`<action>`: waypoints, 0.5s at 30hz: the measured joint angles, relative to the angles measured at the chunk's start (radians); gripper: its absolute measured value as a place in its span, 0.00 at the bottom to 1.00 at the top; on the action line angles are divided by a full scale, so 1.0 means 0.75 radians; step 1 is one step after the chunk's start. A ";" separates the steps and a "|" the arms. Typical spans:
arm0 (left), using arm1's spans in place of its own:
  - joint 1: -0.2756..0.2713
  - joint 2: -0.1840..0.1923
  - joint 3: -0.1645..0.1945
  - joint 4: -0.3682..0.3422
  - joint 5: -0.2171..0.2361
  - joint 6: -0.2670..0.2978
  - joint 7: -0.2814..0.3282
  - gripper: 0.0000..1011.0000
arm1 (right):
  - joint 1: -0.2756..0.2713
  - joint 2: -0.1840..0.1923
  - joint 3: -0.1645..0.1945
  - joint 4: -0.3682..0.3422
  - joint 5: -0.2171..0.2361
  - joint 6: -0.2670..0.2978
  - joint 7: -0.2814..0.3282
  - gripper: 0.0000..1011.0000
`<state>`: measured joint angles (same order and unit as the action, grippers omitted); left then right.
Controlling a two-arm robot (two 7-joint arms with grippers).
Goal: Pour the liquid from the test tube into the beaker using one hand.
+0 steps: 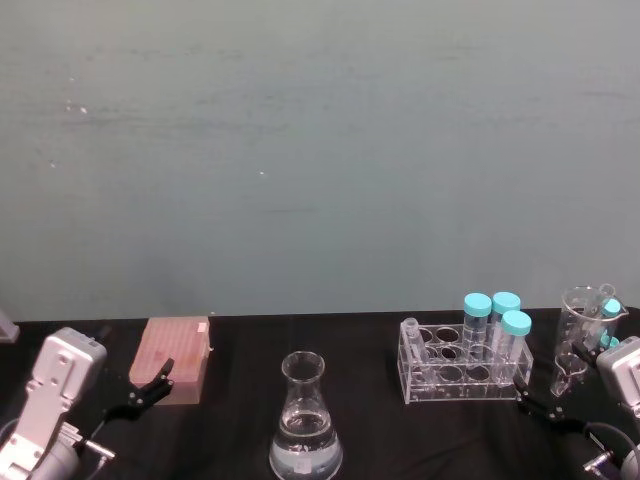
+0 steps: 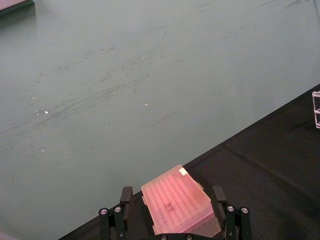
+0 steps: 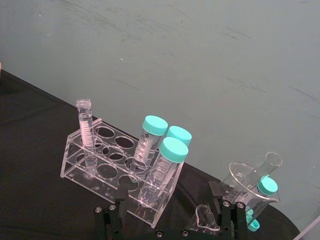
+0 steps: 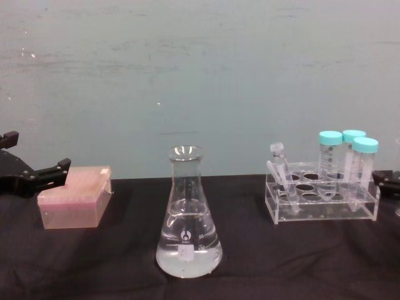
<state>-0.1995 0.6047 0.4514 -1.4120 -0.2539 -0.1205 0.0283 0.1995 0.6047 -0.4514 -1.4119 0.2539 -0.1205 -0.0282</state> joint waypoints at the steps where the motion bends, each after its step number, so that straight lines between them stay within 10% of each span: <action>1: 0.000 0.000 0.000 0.000 0.000 0.000 0.000 0.99 | 0.000 0.000 0.000 0.000 0.000 0.000 0.000 0.99; 15: 0.000 0.000 0.000 0.000 0.000 0.000 0.000 0.99 | 0.000 0.000 0.000 0.000 0.000 0.000 0.001 0.99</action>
<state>-0.1995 0.6046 0.4513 -1.4120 -0.2539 -0.1206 0.0283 0.1996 0.6044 -0.4511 -1.4118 0.2539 -0.1204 -0.0278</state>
